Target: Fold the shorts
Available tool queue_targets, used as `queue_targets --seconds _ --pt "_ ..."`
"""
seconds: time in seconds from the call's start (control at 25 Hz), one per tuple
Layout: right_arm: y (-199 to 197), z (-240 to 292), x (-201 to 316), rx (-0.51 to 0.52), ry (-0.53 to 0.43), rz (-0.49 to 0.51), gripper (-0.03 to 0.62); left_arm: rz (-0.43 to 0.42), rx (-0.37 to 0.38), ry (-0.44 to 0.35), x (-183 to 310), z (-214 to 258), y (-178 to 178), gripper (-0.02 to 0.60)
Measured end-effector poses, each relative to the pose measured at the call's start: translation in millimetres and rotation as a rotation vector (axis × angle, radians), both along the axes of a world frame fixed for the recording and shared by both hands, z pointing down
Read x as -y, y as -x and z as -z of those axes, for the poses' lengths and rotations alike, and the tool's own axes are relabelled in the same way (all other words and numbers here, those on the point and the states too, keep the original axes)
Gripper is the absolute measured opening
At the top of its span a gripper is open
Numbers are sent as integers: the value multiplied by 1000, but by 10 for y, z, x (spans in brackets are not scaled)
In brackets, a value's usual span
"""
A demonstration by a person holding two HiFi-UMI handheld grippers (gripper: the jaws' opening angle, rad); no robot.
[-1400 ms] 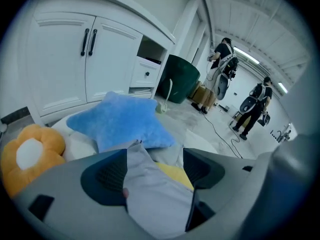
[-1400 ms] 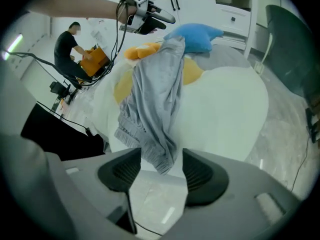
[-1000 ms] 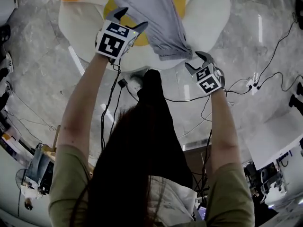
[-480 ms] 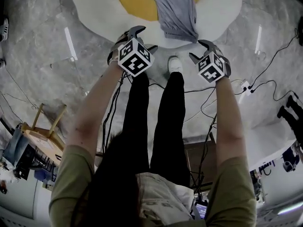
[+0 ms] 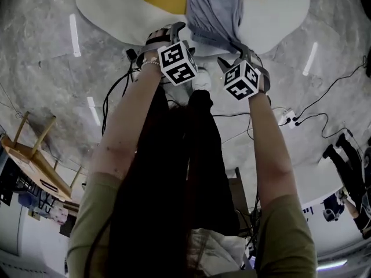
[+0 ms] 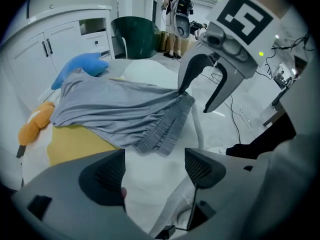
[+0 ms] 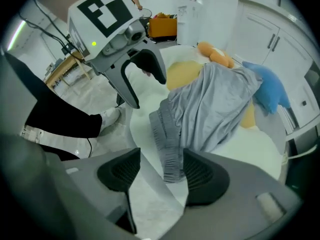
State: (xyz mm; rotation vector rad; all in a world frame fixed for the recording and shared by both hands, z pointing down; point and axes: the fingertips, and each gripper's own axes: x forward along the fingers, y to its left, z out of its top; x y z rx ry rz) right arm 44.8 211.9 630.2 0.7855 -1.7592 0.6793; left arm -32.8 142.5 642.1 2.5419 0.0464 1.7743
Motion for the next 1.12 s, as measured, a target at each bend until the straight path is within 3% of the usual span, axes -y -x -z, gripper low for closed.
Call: queue_targets --seconds 0.28,0.48,0.6,0.72,0.8,0.96,1.04,1.12 --pt "-38 -429 -13 -71 -52 168 258 -3 -3 -20 -69 -483 -181 364" --pt "-127 -540 7 -119 -53 293 255 -22 -11 -52 1 -540 -178 358" --pt "-168 -573 -25 -161 -64 400 253 -3 -13 -43 53 -491 -165 207" --pt "-194 -567 -5 -172 -84 401 234 -3 -2 -12 20 -443 -144 74" --pt "-218 -546 45 -165 -90 357 137 -10 -4 -26 -5 -422 -130 31" --pt "-236 -524 113 -147 -79 339 126 14 -48 -156 104 -325 -168 46" --pt "-232 -507 102 -135 -76 334 121 -1 -53 -219 74 -350 -166 165" --pt "-231 -476 111 -103 -76 294 115 1 -48 -219 9 -431 -152 305"
